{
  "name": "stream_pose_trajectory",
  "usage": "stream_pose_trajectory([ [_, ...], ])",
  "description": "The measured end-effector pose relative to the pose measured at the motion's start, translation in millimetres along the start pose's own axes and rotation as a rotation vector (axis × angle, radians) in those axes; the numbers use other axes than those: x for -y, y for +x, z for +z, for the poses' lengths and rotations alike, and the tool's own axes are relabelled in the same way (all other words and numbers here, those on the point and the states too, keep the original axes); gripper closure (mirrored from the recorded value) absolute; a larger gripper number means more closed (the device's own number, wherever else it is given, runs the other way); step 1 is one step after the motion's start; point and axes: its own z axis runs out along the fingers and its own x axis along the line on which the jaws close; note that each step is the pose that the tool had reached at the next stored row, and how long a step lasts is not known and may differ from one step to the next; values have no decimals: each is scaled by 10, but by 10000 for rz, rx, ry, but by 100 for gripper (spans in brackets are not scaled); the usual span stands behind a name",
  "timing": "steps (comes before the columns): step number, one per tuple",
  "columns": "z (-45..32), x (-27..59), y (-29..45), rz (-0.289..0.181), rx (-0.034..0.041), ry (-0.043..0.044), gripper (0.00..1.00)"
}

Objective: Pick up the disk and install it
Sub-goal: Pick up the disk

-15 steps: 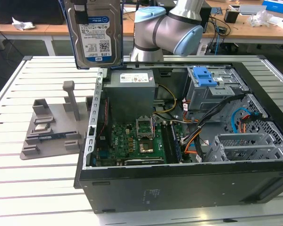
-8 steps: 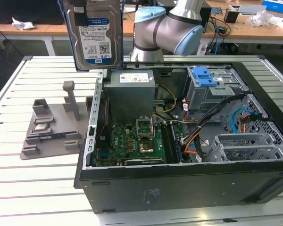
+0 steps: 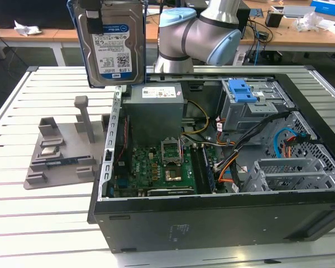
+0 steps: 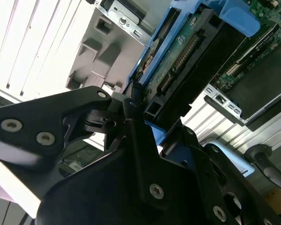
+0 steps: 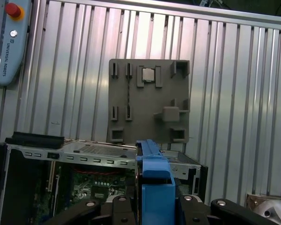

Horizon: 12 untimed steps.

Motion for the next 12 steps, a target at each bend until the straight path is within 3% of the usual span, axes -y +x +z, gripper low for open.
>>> stream_pose_trajectory([
  [12, 3, -12, 132, 0, 1, 0, 63],
])
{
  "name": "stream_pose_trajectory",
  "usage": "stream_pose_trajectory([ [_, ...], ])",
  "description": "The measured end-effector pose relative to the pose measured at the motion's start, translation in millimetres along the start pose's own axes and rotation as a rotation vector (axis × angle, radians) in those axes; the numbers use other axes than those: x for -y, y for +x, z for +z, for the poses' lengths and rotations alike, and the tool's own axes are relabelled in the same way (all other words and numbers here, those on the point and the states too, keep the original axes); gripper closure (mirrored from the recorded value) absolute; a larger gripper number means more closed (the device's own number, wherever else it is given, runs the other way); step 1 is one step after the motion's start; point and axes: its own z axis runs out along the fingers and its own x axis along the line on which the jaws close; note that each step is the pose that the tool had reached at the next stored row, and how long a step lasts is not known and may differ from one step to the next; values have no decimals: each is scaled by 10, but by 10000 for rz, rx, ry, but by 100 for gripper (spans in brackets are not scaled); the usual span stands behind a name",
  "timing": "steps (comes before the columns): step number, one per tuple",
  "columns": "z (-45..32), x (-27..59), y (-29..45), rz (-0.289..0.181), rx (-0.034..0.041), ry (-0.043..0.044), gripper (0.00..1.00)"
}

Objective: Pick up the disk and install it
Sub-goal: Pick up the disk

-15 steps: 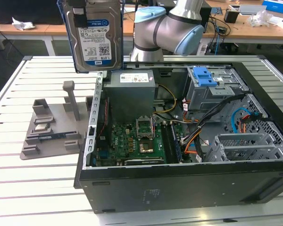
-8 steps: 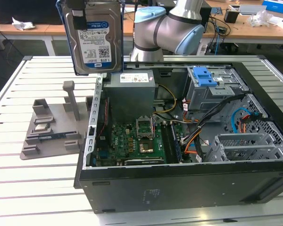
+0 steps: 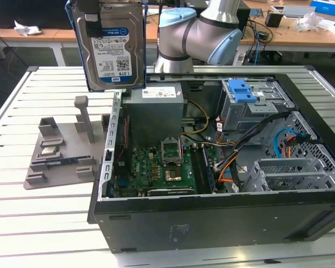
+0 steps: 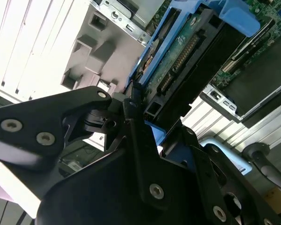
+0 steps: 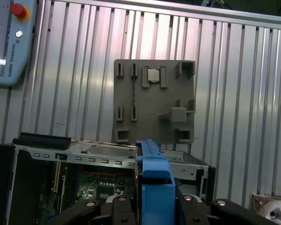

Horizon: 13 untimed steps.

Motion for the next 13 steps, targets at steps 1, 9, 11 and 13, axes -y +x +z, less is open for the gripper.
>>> stream_pose_trajectory([
  [1, 0, 0, 12, 0, -1, -1, 63],
  [9, 4, -7, 96, 1, -1, -1, 63],
  [11, 5, -10, 130, 0, -2, -1, 63],
  [13, 6, -14, 161, 0, -1, -1, 63],
])
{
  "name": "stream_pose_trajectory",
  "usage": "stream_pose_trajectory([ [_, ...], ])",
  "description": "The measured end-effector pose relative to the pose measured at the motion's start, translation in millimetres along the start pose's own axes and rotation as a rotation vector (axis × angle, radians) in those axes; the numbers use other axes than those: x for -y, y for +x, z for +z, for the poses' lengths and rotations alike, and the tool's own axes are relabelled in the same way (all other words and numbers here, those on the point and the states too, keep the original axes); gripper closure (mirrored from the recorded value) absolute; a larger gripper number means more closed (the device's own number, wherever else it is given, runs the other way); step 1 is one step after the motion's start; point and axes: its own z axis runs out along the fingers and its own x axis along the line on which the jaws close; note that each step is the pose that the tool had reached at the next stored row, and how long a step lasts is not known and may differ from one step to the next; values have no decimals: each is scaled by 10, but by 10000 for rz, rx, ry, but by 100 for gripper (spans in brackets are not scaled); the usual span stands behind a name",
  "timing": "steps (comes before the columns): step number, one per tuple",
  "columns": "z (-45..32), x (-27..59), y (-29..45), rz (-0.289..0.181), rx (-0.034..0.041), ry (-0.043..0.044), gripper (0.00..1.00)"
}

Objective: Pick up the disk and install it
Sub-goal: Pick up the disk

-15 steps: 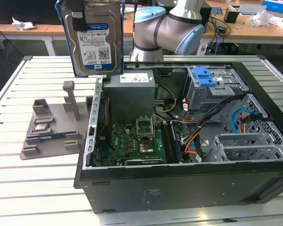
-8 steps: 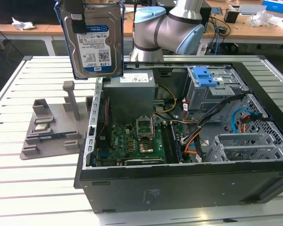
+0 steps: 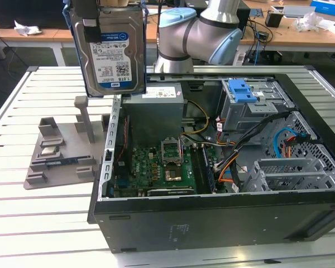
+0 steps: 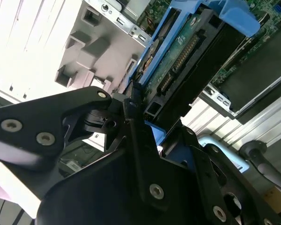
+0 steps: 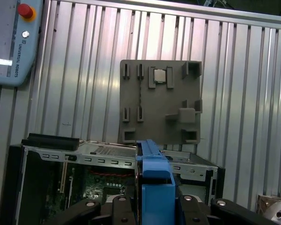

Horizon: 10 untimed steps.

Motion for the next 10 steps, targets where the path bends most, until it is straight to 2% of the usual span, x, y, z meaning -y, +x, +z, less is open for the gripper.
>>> stream_pose_trajectory([
  [6, 3, -8, 75, 0, 0, 0, 63],
  [10, 4, -15, 154, 0, 0, 0, 63],
])
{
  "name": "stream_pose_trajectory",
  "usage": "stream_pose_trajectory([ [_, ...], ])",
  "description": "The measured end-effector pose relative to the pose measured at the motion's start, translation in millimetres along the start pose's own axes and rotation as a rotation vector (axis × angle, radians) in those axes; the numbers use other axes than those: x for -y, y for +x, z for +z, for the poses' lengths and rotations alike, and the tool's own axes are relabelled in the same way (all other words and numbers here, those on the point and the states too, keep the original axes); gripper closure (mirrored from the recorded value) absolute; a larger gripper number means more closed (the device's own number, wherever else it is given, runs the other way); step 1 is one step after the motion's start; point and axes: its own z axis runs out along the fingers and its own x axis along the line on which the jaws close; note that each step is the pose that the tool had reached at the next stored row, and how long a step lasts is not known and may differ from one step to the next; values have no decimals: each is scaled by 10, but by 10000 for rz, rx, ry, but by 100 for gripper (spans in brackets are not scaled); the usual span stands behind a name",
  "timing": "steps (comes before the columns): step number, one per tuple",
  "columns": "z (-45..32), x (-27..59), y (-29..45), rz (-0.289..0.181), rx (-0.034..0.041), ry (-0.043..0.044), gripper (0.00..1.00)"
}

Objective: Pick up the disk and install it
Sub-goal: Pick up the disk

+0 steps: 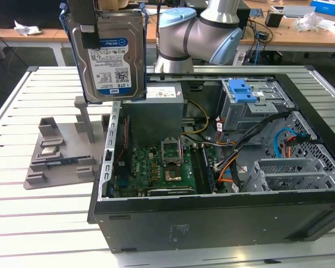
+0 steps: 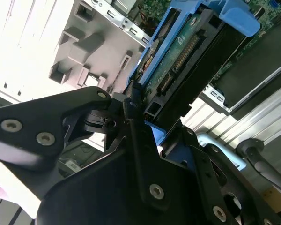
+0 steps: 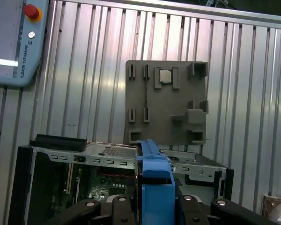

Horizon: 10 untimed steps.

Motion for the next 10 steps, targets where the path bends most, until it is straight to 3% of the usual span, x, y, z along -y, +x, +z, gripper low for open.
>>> stream_pose_trajectory([
  [10, 4, -16, 168, 0, 0, 0, 63],
])
